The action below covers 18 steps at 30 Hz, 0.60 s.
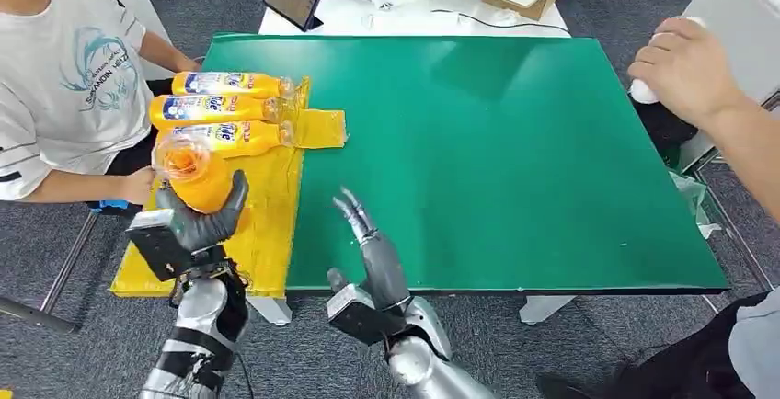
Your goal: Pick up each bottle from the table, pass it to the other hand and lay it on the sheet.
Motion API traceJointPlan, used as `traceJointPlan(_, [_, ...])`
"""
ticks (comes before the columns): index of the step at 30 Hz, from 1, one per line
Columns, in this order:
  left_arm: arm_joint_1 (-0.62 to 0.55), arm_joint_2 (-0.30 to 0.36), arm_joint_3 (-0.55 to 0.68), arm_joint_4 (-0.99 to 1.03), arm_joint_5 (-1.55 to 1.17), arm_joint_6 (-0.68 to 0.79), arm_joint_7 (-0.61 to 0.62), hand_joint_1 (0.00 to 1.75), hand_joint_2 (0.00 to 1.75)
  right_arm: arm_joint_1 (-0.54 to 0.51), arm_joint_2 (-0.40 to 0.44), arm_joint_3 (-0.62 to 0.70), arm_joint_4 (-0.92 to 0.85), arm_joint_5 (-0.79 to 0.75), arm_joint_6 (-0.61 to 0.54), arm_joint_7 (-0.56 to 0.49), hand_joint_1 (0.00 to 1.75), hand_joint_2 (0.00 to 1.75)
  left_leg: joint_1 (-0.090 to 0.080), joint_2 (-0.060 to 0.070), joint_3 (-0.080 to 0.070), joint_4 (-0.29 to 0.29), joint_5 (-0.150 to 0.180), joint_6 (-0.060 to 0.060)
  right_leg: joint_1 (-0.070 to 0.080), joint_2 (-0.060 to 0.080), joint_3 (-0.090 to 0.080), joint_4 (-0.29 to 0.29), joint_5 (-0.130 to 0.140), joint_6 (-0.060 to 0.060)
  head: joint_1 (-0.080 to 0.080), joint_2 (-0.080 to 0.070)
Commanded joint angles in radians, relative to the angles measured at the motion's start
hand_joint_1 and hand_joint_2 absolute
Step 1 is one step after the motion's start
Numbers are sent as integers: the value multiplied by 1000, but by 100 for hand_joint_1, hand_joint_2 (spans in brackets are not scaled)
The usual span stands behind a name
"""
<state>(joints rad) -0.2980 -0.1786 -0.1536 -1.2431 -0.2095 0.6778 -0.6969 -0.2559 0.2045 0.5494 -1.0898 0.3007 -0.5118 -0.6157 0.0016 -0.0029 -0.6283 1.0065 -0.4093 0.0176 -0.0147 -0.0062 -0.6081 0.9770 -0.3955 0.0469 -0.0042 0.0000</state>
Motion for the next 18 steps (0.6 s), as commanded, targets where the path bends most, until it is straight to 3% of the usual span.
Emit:
traceJointPlan(1, [-256,24,434,393,-1099,20,113,175,175,11,-35,-55,-130,-44,13,-8,0,0,1,-1,3,0,1,-2,1,-1,3,0,-1,-2,0,0])
traceJointPlan(3, [-277,59,397,442,-1198,20,167,175,175,6,-30,-43,-108,-45,25,-13,0,0,1,1,3,-1,0,-2,1,1,3,0,0,-2,0,0])
traceJointPlan(6, [-319,150,226,565,-1360,20,347,175,175,-3,-21,-24,-85,-47,44,-23,0,0,1,1,4,-1,0,-2,1,1,3,0,-1,-2,0,0])
traceJointPlan(11, [-377,189,141,719,-1326,20,396,175,175,6,-21,-28,-87,-50,43,-22,0,0,1,0,4,0,0,-2,1,-1,3,1,-1,-2,0,0])
traceJointPlan(15, [-371,182,123,729,-1298,20,403,175,175,13,-24,-34,-83,-50,51,-19,0,0,1,1,2,0,1,-2,1,0,1,1,0,-1,0,0])
traceJointPlan(18, [-419,177,113,862,-1248,20,413,175,175,15,-21,-35,-72,-44,61,-10,0,0,1,0,5,0,0,-2,1,-1,4,1,-2,-2,0,0])
